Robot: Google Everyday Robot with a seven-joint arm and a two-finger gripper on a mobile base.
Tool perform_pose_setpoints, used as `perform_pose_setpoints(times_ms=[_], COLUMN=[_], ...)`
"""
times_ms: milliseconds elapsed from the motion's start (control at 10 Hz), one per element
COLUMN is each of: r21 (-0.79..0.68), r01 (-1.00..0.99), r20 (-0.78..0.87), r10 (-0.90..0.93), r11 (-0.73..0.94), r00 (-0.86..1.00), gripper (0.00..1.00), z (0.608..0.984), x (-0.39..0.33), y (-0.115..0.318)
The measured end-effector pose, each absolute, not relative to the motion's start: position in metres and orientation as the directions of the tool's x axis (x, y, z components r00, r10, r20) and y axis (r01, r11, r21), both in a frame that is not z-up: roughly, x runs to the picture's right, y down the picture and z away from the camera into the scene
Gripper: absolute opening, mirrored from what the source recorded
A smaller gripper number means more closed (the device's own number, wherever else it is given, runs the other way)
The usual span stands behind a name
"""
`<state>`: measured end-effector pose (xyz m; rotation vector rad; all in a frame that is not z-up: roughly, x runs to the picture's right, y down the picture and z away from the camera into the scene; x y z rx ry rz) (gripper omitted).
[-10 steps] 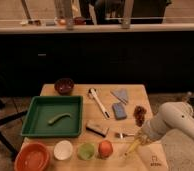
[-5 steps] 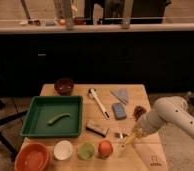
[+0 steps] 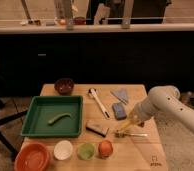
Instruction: Place banana in purple bowl
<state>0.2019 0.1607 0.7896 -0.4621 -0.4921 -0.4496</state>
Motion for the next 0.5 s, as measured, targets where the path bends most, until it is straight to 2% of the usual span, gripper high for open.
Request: perform_pose_setpoints(times_ms=[500], r21=[-0.291], r01=[0.489], r20=[0.605], r10=[-0.238], r11=[0.822], r00=[0.76], gripper=[0.0], z=[0.818], x=[0.151], y=[0.125])
